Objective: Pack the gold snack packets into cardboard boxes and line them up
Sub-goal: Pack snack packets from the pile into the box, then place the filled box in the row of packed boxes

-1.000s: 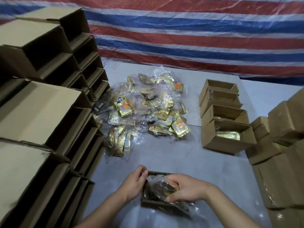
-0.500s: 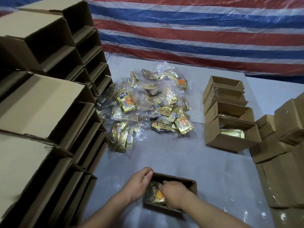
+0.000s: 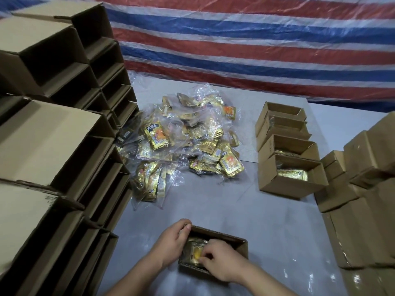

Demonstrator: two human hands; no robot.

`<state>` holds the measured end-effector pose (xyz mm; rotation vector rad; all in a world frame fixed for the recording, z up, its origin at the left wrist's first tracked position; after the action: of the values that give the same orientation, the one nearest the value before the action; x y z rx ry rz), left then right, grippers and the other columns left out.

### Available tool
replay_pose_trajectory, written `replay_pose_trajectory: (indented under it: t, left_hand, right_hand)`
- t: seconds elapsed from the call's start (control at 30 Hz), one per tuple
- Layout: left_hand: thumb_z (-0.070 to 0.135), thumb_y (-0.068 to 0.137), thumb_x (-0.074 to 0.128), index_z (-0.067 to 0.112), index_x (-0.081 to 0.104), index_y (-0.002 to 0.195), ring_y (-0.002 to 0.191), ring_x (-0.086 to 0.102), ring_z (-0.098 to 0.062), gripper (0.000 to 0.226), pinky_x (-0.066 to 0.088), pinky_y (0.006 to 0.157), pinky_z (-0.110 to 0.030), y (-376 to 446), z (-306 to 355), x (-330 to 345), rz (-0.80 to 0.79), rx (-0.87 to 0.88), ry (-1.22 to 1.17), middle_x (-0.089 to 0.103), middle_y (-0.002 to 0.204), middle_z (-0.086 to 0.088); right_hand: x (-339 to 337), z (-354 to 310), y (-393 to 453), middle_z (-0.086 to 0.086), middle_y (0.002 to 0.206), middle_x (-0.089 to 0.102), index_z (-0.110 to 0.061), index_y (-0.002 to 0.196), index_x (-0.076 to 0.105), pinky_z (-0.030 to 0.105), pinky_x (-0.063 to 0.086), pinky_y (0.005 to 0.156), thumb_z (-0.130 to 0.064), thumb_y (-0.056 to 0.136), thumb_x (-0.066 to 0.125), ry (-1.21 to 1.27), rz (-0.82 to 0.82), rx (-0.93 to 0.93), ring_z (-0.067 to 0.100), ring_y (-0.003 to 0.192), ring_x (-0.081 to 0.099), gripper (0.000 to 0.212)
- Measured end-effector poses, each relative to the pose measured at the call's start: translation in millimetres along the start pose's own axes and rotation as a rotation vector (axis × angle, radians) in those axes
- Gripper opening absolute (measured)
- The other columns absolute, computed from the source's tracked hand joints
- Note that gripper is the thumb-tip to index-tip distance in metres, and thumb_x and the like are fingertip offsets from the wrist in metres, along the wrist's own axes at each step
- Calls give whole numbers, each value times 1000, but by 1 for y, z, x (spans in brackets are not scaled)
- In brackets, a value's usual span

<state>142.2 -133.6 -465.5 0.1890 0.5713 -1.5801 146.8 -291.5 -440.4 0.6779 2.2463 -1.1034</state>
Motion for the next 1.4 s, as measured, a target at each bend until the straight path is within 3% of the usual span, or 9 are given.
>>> replay_pose_trajectory:
  t: [0.23,0.3,0.4,0.47,0.6,0.73,0.93,1.1,1.4]
  left_hand:
    - [31,101,47,40,57,93,78,59,-1,16,44,72,-14,-1,-3,5,78,-36,-18,62,81,13]
    - [33,101,47,44,59,92,82,60,4,19,44,73,-10,0,-3,7,87,-94,-40,65,83,15]
    - [35,102,43,45,54,96,91,59,3,16,40,73,-10,-1,-3,15,109,-210,-73,65,95,12]
    - [36,103,39,42,52,95,88,58,3,16,38,67,-7,1,5,24,116,-225,-69,64,92,11]
    - [37,103,36,34,52,97,81,55,5,17,36,62,-5,14,39,58,66,-190,-51,62,85,10]
    - [36,104,37,32,50,98,83,58,-9,15,36,67,-21,37,75,109,2,-156,-83,63,88,6]
    - [48,101,35,16,31,149,134,44,-27,58,34,110,-36,71,99,174,-101,-283,-155,47,145,-8]
    - [47,103,31,12,5,156,147,22,-24,69,21,115,-30,107,137,210,-116,-287,-246,20,161,-6]
    - [40,104,33,12,1,155,148,19,-19,66,16,111,-20,187,181,240,-18,-199,-363,19,161,-3]
  right_hand:
    - [20,-21,-2,10,140,54,-16,132,57,30,37,98,-53,98,25,169,-225,218,24,128,51,60]
    - [7,-19,-13,7,126,63,-19,116,65,30,43,95,-50,96,35,172,-48,162,24,117,58,47]
    - [-34,0,-41,1,98,65,-17,89,66,37,53,84,-31,90,56,81,499,16,21,91,63,18]
    - [-53,25,-63,2,112,62,-16,105,66,41,55,88,-28,80,69,-51,756,93,22,102,62,28]
    - [-44,103,-79,6,153,38,-12,156,12,34,41,104,-42,91,61,288,564,570,26,135,45,87]
    - [-50,151,-98,15,130,61,-8,151,24,35,48,87,-29,100,50,441,672,747,34,117,59,61]
    - [-81,219,-117,21,105,68,-3,103,62,35,45,73,-10,96,52,579,806,817,37,97,62,14]
    - [-117,266,-116,2,77,62,-12,91,62,24,42,52,-8,98,49,628,864,793,20,68,60,15]
    - [-196,329,-72,9,99,69,-13,109,61,32,51,71,-22,91,65,552,875,761,27,84,65,20]
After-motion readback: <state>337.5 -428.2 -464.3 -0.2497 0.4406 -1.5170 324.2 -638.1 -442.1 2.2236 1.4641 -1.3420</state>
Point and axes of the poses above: each hand's wrist, its own y-axis towards the middle knuckle, its own x-axis out of the palm, z = x × y, the point moved 6 cm from there along y, towards the middle knuckle
